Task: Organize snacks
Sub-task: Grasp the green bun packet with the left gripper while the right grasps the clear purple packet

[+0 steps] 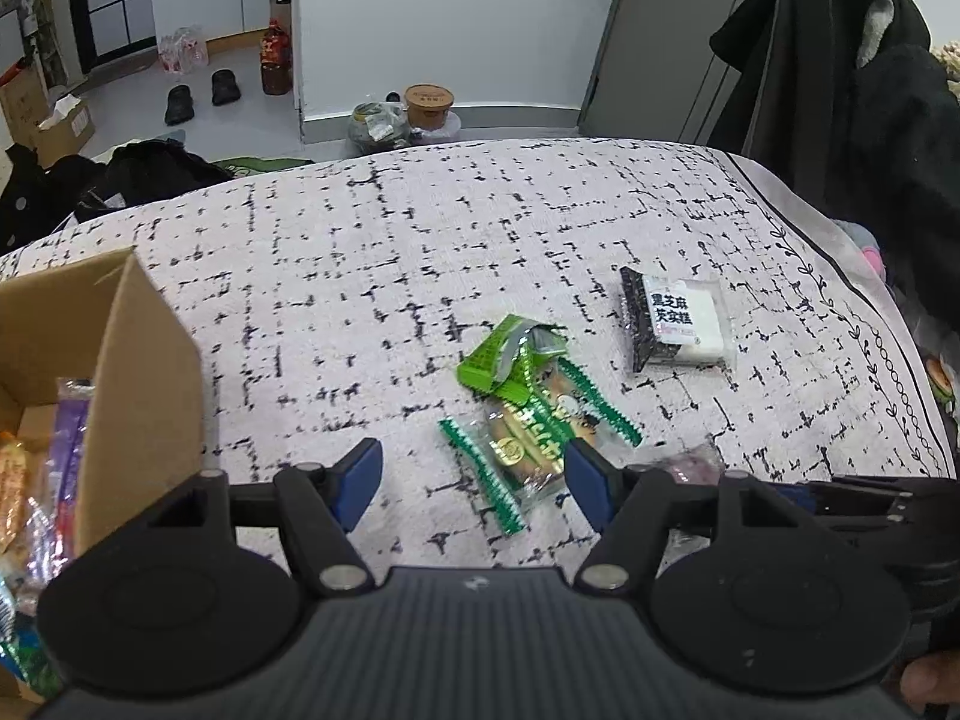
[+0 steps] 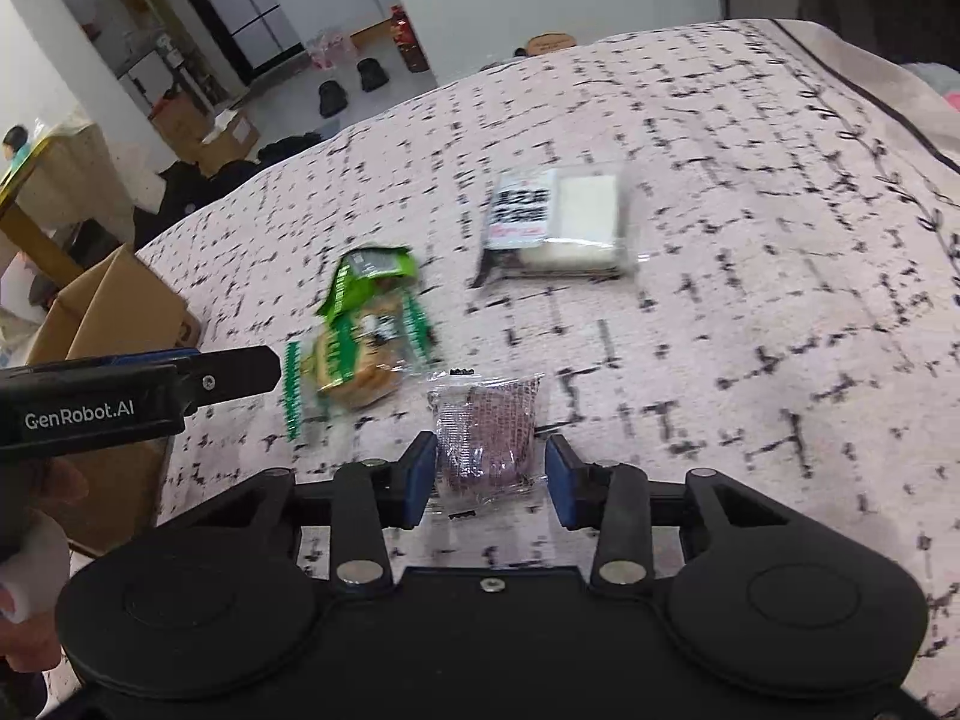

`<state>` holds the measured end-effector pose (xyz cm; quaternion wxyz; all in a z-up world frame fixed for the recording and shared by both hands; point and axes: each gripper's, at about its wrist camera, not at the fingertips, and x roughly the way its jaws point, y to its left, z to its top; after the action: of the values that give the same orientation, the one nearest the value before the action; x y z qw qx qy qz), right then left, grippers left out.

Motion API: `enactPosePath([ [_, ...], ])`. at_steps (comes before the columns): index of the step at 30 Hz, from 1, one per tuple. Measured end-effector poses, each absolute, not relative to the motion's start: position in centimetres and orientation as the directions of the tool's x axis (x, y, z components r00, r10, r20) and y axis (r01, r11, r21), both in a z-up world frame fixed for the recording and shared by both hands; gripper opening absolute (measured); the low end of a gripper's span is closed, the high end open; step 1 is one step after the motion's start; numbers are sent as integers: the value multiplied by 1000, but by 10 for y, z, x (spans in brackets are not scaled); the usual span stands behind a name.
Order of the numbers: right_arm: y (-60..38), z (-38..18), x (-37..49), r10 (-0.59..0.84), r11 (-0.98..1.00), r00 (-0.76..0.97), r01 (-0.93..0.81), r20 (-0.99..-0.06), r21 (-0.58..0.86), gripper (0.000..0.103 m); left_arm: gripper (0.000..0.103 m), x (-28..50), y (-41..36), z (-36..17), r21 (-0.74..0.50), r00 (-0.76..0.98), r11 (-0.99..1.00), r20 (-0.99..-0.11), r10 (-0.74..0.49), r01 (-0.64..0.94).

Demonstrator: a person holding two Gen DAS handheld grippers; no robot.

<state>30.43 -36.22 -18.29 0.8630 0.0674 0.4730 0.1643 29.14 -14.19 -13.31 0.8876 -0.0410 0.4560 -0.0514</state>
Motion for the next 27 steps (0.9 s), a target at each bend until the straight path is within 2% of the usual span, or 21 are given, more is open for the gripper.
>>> enactPosePath([
  [8,-384,-181,310,293,956,526,-139,-799,259,38,70,306,-160,-144,-114,575,989,-805,-145,90],
  [12,-389,-183,311,293,955,521,-124,-802,269,39,75,315,-165,-150,-151,564,985,-808,-169,80],
  [17,-389,-184,311,297,954,517,-121,-803,275,39,80,325,-173,-157,-141,566,990,-815,-122,9],
  [27,-396,-184,311,296,953,522,-101,-800,287,42,84,326,-181,-173,-57,544,998,-839,-31,-30],
])
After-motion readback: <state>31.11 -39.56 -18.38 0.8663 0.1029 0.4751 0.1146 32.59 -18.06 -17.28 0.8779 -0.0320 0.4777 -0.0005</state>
